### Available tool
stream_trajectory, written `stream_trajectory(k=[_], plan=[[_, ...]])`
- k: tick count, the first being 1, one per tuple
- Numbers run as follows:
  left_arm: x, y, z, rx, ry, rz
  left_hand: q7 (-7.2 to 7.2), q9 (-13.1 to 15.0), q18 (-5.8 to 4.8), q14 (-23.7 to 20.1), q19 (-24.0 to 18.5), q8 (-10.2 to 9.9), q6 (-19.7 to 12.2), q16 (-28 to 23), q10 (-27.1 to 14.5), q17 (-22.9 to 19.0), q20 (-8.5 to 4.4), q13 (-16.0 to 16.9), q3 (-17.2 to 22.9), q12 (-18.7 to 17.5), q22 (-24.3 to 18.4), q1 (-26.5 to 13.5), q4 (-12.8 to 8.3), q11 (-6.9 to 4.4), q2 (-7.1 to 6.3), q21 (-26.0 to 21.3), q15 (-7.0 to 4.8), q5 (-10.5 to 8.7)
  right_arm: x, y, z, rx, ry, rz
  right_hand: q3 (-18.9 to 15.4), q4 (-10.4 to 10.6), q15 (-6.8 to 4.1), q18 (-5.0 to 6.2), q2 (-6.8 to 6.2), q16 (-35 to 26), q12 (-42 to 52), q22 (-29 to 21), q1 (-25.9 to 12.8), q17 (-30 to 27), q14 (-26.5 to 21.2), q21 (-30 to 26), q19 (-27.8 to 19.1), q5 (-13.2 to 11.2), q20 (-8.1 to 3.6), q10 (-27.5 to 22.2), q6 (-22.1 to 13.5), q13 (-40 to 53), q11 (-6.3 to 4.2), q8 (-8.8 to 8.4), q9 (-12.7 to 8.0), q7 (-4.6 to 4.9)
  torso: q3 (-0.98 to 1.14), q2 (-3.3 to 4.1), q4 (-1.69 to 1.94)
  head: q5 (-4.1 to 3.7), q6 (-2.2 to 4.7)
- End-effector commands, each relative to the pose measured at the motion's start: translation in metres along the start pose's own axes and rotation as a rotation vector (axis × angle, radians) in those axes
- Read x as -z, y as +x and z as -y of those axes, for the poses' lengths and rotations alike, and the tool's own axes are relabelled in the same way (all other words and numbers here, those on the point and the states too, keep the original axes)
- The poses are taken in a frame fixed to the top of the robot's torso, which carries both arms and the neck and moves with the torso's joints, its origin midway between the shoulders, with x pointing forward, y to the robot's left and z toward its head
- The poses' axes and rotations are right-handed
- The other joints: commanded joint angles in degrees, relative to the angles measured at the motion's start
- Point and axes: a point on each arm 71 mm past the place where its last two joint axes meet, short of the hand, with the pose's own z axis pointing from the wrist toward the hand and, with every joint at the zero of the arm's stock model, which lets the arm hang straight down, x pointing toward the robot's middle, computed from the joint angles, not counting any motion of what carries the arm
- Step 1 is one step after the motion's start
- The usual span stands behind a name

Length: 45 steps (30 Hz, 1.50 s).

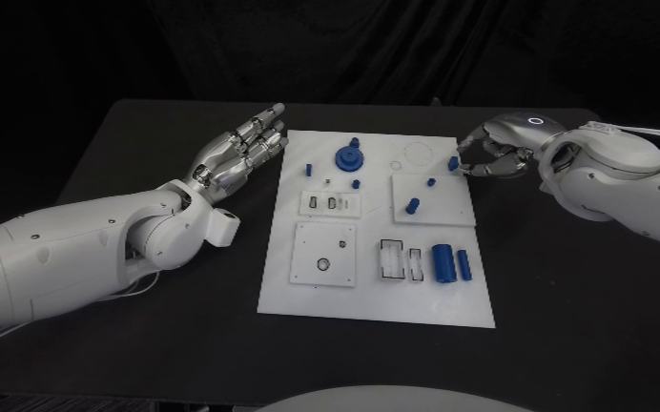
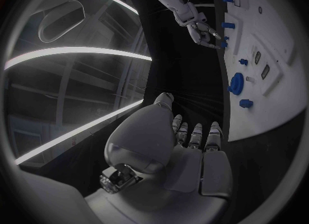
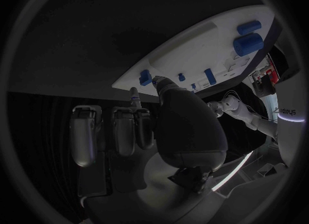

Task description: Assemble the parts on the task board

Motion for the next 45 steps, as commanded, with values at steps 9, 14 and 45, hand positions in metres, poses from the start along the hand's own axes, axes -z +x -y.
stream_trajectory(k=[9,14,45], plan=[[0.000,0.002,0.002,0.010,0.036,-0.021,0.34,0.1,0.35,0.0,-0.1,0.0,-0.1,-0.2,-0.1,-0.1,0.39,-0.1,0.3,-0.3,0.1,0.4,-0.1,0.29,0.03,0.2,0.49,0.30,-0.005,0.005,0.000,0.003,0.029,-0.013,-5.6,0.1,0.18,-0.24,-1.61,0.2,0.2,14.2,-1.5,15.1,6.0,-0.5,4.6,-23.5,-0.13,6.1,-0.1,15.1,0.44,-0.45,0.0,0.35,-0.01,0.02,-0.03,0.10,0.01],[0.000,0.002,0.001,0.010,0.035,-0.021,0.34,0.1,0.35,0.0,-0.1,0.0,-0.1,-0.2,-0.1,-0.1,0.39,-0.1,0.3,-0.3,0.1,0.4,-0.1,0.29,0.03,0.2,0.49,0.30,-0.007,0.006,-0.002,0.003,0.025,-0.012,-5.6,0.1,0.21,-0.24,-1.54,0.2,0.2,14.2,-1.4,15.1,6.0,-0.5,4.6,-23.5,-0.09,6.1,0.2,15.1,0.47,-0.31,0.1,0.37,0.00,0.00,0.01,0.01,-0.11],[0.000,0.001,0.000,0.014,0.028,-0.025,0.47,0.1,0.34,0.0,-0.1,0.0,-0.1,-0.2,-0.1,-0.1,0.48,-0.1,0.5,-0.3,0.1,0.4,-0.3,0.43,0.09,0.2,0.61,0.26,-0.012,0.008,-0.003,0.008,0.005,-0.006,-3.1,-1.0,0.41,-0.17,2.57,0.2,0.2,14.1,2.2,15.1,6.0,-0.8,4.5,-22.0,0.29,6.1,0.5,15.1,0.44,-0.35,0.7,0.22,0.01,0.01,-0.04,0.17,-0.17]])
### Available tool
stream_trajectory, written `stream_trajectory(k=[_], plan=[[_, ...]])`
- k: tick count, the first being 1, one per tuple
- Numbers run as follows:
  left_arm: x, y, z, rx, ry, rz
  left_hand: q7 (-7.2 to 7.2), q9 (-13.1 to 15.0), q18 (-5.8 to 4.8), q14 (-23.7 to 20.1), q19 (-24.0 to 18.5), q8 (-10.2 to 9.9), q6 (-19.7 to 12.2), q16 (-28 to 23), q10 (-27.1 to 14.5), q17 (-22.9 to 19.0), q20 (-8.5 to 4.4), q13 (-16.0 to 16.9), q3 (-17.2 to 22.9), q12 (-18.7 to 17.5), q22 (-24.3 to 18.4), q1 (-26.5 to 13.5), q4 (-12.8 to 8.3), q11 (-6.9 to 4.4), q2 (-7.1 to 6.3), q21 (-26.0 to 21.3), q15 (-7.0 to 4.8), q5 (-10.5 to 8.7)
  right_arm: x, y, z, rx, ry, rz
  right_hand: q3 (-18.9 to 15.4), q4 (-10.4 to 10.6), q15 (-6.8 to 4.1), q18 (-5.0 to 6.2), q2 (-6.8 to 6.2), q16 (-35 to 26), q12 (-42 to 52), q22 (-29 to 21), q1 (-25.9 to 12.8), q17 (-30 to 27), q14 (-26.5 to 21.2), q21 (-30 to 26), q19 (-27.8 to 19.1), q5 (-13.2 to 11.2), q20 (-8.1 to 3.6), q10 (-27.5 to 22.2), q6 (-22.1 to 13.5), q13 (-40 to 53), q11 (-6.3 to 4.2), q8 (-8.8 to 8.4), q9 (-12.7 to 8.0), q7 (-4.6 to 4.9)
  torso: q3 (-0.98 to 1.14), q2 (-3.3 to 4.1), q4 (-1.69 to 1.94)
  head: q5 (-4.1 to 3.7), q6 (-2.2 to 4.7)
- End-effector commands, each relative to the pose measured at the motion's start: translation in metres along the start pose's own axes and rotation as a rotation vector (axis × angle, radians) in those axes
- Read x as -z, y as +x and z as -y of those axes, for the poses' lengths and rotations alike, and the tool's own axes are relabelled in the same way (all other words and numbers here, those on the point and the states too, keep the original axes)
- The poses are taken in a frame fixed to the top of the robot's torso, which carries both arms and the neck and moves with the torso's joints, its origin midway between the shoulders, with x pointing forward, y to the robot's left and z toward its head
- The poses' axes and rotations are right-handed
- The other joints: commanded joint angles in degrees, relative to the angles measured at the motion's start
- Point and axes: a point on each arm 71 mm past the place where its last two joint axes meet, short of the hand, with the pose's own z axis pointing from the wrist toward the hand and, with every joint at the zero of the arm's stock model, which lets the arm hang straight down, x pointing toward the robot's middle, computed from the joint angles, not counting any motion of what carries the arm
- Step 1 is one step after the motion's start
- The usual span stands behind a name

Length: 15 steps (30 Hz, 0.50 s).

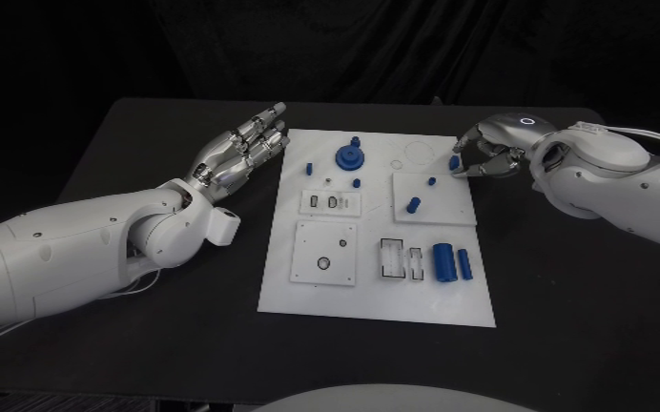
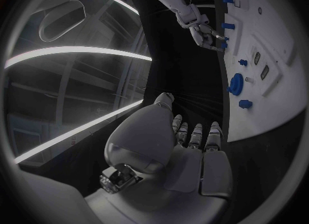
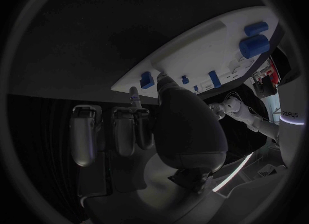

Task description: Assemble the parts on the task board

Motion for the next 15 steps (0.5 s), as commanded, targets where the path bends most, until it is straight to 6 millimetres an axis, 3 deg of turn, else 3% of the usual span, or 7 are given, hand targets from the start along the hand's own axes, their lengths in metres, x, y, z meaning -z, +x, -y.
stream_trajectory(k=[1,15], plan=[[-0.0001,0.0023,0.0012,0.009,0.030,-0.019,0.46,0.1,0.34,0.2,0.0,0.0,-0.1,-0.2,0.0,-0.1,0.36,-0.1,0.2,-0.3,0.1,0.4,0.0,0.43,0.09,0.2,0.40,0.26,-0.0003,0.0012,0.0002,0.002,0.004,-0.002,0.2,-0.3,0.41,-0.17,0.49,0.2,0.1,14.1,0.1,15.1,6.0,-0.2,4.5,-0.1,0.28,6.0,-0.3,15.1,0.34,-0.09,0.0,-0.12,0.01,-0.01,-0.03,0.03,0.00],[-0.0005,0.0026,0.0007,0.011,0.029,-0.022,0.57,0.1,0.33,0.2,0.0,0.0,-0.1,-0.2,0.0,-0.1,0.41,-0.1,0.3,-0.3,0.1,0.4,-0.1,0.51,0.13,0.2,0.46,0.25,-0.0043,0.0015,-0.0024,0.005,-0.007,-0.005,0.8,-2.3,0.32,-0.19,2.10,0.2,0.1,14.2,2.0,15.1,6.0,-0.2,4.5,-0.2,0.22,6.0,0.1,15.1,0.32,0.08,0.4,-0.19,0.00,-0.03,-0.03,0.07,-0.09]])
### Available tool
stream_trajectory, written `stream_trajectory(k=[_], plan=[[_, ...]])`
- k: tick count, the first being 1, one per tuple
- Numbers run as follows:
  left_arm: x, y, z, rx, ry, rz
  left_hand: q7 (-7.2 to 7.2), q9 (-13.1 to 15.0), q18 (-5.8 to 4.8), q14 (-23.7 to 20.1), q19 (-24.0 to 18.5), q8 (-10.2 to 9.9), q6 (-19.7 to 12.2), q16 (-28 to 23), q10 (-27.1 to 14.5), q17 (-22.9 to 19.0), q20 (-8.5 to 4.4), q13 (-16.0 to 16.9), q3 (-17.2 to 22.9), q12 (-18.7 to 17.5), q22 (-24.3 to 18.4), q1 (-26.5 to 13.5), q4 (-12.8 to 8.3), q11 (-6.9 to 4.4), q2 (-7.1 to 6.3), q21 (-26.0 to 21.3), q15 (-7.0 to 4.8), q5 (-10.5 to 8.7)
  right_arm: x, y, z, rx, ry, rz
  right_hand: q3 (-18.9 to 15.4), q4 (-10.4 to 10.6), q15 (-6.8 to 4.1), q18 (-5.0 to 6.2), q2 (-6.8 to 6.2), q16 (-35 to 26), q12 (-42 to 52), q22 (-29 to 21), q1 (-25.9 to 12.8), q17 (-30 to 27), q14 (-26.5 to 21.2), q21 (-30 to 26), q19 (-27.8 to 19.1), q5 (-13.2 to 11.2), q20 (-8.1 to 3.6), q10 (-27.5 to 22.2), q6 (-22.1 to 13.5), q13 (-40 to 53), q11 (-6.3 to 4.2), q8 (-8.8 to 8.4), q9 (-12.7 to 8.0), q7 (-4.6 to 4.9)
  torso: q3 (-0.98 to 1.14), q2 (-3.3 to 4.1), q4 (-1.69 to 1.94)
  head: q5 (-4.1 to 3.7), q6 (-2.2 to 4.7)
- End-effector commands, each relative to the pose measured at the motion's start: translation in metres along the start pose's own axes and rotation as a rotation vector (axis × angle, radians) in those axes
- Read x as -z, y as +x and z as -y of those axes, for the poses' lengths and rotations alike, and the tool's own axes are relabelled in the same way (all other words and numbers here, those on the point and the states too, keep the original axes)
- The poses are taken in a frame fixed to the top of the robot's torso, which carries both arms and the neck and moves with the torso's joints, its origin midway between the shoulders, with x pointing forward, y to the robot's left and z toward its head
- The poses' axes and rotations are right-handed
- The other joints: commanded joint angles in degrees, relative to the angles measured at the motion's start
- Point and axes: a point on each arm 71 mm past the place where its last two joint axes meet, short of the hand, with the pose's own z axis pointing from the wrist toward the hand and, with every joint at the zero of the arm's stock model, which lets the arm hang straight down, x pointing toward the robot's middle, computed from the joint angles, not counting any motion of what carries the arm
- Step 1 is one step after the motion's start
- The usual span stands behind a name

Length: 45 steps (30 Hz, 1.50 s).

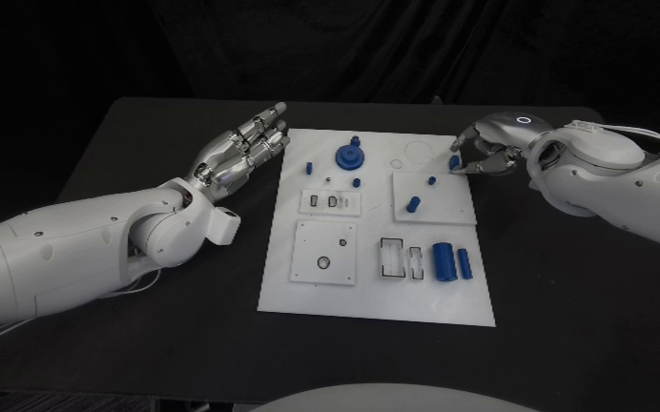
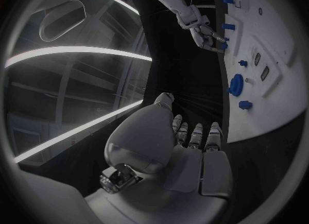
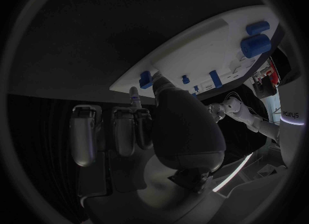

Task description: Assemble the parts on the task board

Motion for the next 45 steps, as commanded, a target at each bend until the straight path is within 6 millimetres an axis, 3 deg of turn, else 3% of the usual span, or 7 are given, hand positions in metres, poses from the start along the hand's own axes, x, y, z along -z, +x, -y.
stream_trajectory(k=[1,13,25,45], plan=[[0.0000,0.0022,0.0012,0.009,0.030,-0.018,0.35,0.1,0.34,0.0,0.1,0.0,0.2,-0.2,0.0,-0.1,0.32,-0.1,0.3,-0.3,0.1,0.4,-0.1,0.51,0.13,0.2,0.24,0.25,-0.0002,0.0013,0.0003,0.002,-0.002,-0.003,0.1,-0.6,0.30,-0.19,0.57,0.2,0.2,14.1,0.4,15.1,6.0,-0.1,4.5,-0.2,0.21,6.0,0.5,15.1,0.30,0.17,0.2,-0.03,0.00,0.00,0.02,0.06,0.00],[-0.0002,0.0023,0.0009,0.010,0.029,-0.020,0.52,0.1,0.33,0.0,0.1,0.1,0.4,-0.2,0.0,-0.1,0.41,-0.1,0.5,-0.3,0.1,0.4,-0.2,0.65,0.18,0.2,0.34,0.24,-0.0013,0.0019,-0.0005,0.003,-0.008,-0.007,-0.1,-1.7,0.13,-0.21,1.10,0.2,0.2,14.1,0.8,15.1,6.0,-0.1,4.6,-0.2,0.06,6.0,2.1,15.1,0.14,0.91,0.8,-0.22,-0.02,0.01,0.13,-0.05,-0.18],[-0.0003,0.0021,0.0004,0.010,0.027,-0.020,0.52,0.1,0.33,0.0,0.1,0.1,0.4,-0.2,0.0,-0.1,0.41,-0.1,0.5,-0.3,0.1,0.4,-0.2,0.65,0.18,0.2,0.34,0.24,-0.0026,0.0030,-0.0019,0.003,-0.010,-0.007,-0.9,-3.6,0.02,-0.20,1.95,0.2,0.2,14.1,0.9,15.1,6.0,-0.1,4.5,-0.2,-0.09,6.0,5.7,15.1,0.09,3.29,3.6,-0.25,-0.01,0.02,0.00,0.00,-0.24],[-0.0001,0.0016,-0.0001,0.011,0.024,-0.021,0.60,0.1,0.32,0.0,0.1,0.1,0.4,-0.2,-0.1,-0.1,0.45,-0.1,0.6,-0.3,0.1,0.4,-0.3,0.73,0.19,0.2,0.39,0.22,-0.0034,0.0057,-0.0046,-0.001,-0.019,0.004,-0.9,-4.8,-0.19,-0.21,3.27,0.2,0.2,14.1,1.4,15.1,6.0,-0.1,4.6,-0.2,-0.23,6.0,7.1,15.1,-0.15,4.48,5.6,-0.63,-0.01,0.03,0.05,0.17,-0.50]])
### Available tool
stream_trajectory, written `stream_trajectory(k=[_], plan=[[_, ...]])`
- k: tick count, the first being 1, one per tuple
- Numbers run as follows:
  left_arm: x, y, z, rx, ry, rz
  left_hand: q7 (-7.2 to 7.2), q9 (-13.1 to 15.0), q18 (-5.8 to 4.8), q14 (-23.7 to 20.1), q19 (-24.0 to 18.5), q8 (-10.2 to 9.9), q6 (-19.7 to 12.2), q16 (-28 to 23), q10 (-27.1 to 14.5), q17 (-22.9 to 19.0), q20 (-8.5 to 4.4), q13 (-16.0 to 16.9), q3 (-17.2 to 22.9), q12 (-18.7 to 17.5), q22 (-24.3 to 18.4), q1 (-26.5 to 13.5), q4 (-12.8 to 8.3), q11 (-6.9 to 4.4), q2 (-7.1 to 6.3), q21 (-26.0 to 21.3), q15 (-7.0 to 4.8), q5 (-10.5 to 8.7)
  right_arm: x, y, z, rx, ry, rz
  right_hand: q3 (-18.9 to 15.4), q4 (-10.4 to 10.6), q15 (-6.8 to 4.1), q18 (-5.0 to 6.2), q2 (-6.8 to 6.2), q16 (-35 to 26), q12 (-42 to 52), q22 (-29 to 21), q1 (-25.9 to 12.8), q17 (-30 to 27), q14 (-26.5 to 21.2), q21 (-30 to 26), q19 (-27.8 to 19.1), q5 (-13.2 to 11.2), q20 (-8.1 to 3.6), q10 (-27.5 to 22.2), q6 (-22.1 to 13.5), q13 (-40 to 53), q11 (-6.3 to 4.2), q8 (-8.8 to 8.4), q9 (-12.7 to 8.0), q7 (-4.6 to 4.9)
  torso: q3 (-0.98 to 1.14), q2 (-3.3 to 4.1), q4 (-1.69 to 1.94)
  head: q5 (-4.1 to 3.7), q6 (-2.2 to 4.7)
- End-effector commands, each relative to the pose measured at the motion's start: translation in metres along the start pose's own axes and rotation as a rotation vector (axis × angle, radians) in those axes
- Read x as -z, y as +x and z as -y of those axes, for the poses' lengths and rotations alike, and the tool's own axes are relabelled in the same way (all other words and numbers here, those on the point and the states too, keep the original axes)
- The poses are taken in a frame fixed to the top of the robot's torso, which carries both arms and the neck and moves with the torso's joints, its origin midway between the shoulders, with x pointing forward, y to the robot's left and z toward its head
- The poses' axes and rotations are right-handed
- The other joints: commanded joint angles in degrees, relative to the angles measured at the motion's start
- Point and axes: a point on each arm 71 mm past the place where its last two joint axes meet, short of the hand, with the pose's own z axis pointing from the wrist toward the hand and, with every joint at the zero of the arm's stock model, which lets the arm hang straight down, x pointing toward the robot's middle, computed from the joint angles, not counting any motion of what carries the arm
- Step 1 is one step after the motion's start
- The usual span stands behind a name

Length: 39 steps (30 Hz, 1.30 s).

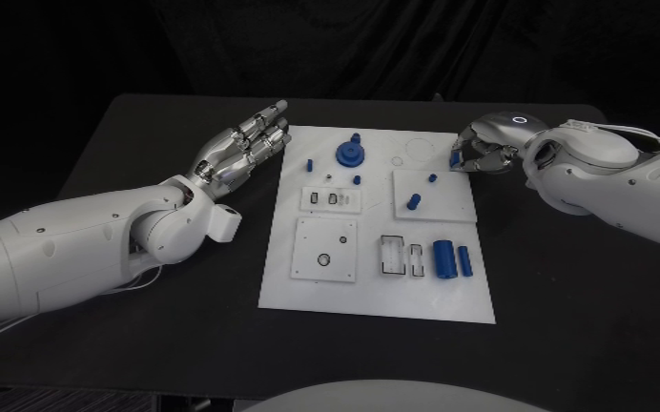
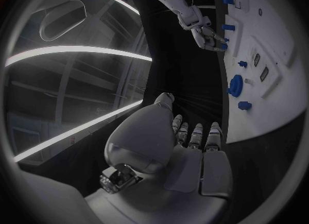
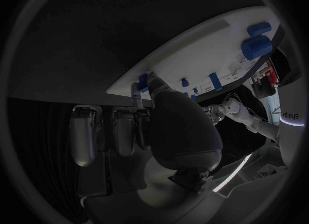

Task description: Assemble the parts on the task board

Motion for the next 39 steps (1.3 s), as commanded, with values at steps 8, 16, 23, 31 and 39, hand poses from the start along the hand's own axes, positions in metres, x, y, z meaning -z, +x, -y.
stream_trajectory(k=[8,16,23,31,39], plan=[[0.001,0.001,0.001,0.006,0.024,-0.014,0.19,0.1,0.32,0.0,0.1,0.1,0.0,-0.2,0.0,-0.1,0.46,-0.1,0.3,-0.3,0.1,0.4,0.0,0.36,0.19,0.2,0.40,0.22,0.001,-0.003,-0.004,-0.007,-0.017,0.067,0.2,-0.7,-0.29,-0.23,1.45,0.2,0.1,14.2,0.0,15.1,6.0,0.0,4.6,-0.2,-0.33,6.0,0.7,15.1,-0.32,0.54,0.7,-0.11,0.01,0.00,0.01,0.29,-0.13],[0.002,0.000,0.001,0.004,0.022,-0.011,0.26,0.1,0.32,0.0,0.1,0.1,0.0,-0.2,0.0,-0.1,0.50,-0.1,0.4,-0.3,0.1,0.4,-0.1,0.43,0.21,0.2,0.45,0.21,0.004,-0.010,-0.013,-0.021,-0.040,0.116,0.3,-0.9,-0.35,-0.23,2.32,0.2,0.1,14.2,-0.1,15.1,6.0,0.0,4.6,-0.2,-0.40,6.0,1.0,15.1,-0.44,0.75,1.3,-0.23,0.04,0.01,-0.05,0.39,0.01],[0.002,-0.001,0.001,0.003,0.021,-0.010,0.26,0.1,0.32,0.0,0.1,0.1,0.0,-0.2,0.0,-0.1,0.50,-0.1,0.4,-0.3,0.1,0.4,-0.1,0.43,0.21,0.2,0.45,0.21,0.005,-0.021,-0.028,-0.032,-0.080,0.154,0.5,-1.6,-0.49,-0.27,3.23,0.2,0.1,14.3,0.3,15.1,6.0,0.1,4.7,-0.2,-0.52,6.0,1.5,15.1,-0.57,1.13,2.1,-0.44,0.00,-0.05,-0.10,0.38,-0.04],[0.002,-0.001,0.001,0.003,0.021,-0.009,0.28,0.1,0.32,0.0,0.1,0.1,0.0,-0.2,0.0,-0.1,0.53,-0.1,0.5,-0.3,0.1,0.4,-0.1,0.46,0.26,0.2,0.47,0.21,0.007,-0.030,-0.051,-0.053,-0.148,0.212,0.9,-2.6,-0.71,-0.26,4.30,0.2,0.1,14.2,0.8,15.1,6.0,0.1,4.7,-0.2,-0.72,6.0,2.5,15.1,-0.78,1.65,3.0,-0.68,-0.05,-0.05,-0.05,0.55,0.15],[0.002,-0.001,0.001,0.003,0.020,-0.009,0.28,0.1,0.32,0.0,0.1,0.1,0.0,-0.2,0.0,-0.1,0.53,-0.1,0.5,-0.3,0.1,0.4,-0.1,0.46,0.26,0.2,0.47,0.21,0.009,-0.036,-0.081,-0.127,-0.229,0.263,1.0,-2.9,-0.70,-0.30,4.54,0.2,0.1,14.3,0.9,15.1,6.0,0.3,4.8,-0.2,-0.74,6.0,2.5,15.1,-0.82,1.65,3.2,-0.60,-0.07,-0.03,0.06,0.62,0.12]])
